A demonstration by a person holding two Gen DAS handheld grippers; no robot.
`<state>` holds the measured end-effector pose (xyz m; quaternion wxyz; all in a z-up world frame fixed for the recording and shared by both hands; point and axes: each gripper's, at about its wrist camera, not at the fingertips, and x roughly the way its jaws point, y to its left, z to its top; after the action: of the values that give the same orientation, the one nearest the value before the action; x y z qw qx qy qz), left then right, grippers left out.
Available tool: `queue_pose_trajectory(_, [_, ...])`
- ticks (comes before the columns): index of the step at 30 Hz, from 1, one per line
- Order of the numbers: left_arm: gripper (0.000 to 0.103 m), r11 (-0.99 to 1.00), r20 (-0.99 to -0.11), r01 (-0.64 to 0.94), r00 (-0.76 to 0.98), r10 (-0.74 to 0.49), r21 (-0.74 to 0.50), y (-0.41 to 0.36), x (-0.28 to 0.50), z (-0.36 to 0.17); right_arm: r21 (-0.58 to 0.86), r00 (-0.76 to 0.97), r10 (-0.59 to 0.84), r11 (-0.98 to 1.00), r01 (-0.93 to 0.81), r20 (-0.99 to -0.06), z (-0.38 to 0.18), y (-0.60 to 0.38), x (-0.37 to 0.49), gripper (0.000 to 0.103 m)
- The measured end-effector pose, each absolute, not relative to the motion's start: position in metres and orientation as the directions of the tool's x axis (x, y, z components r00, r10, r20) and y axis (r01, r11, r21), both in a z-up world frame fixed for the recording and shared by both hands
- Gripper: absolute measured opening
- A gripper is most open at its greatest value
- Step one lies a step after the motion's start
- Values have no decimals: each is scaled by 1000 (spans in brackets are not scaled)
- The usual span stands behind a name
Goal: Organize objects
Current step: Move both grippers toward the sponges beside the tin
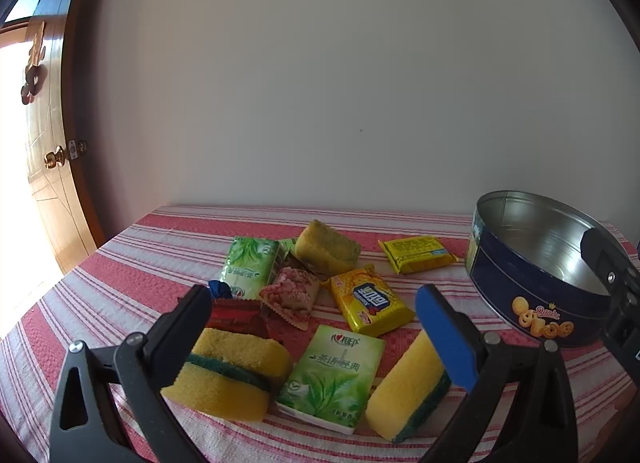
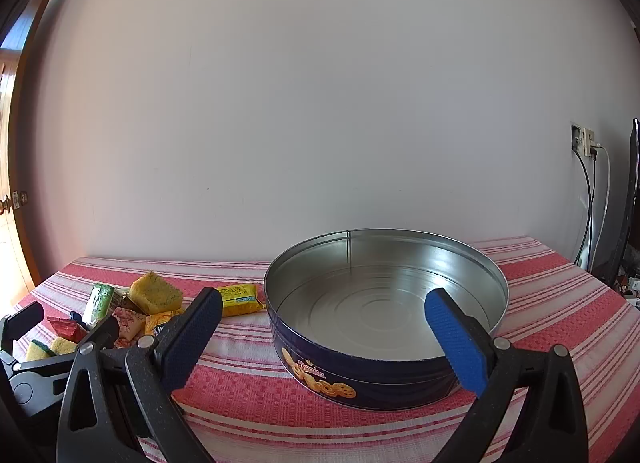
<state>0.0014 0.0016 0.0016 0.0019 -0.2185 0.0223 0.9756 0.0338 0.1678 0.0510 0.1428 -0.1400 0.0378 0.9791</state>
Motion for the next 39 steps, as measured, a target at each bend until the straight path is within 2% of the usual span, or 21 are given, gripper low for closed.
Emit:
queue_pose_trajectory(14, [103,-1000,-444,-4,-896,-6,21,-4,0,-1,38,-922,254,-960,-277,-291,46,164,35,102])
queue_pose_trajectory(25, [103,-999,-473,38,-880,-34,1,-27,10,0,51,-933,168,-980,-194,-319,42,160,35,102])
queue_pose_trajectory(30, [103,-995,-481,91,-871,-100,41,-52,21,-2,45,-937,61,-996,-82,-345,39,147,33,102])
queue_pose_trajectory(35, [103,-993,-497,114,-861,-107,16,-83,29,-2,-2,-926,-64,-998,70,-373,35,123,33,102])
queue_pose_trajectory(39, [103,-989,-506,134,-850,-143,56,-99,32,-3,9,-874,-190,-978,209,-447,27,108,22,102])
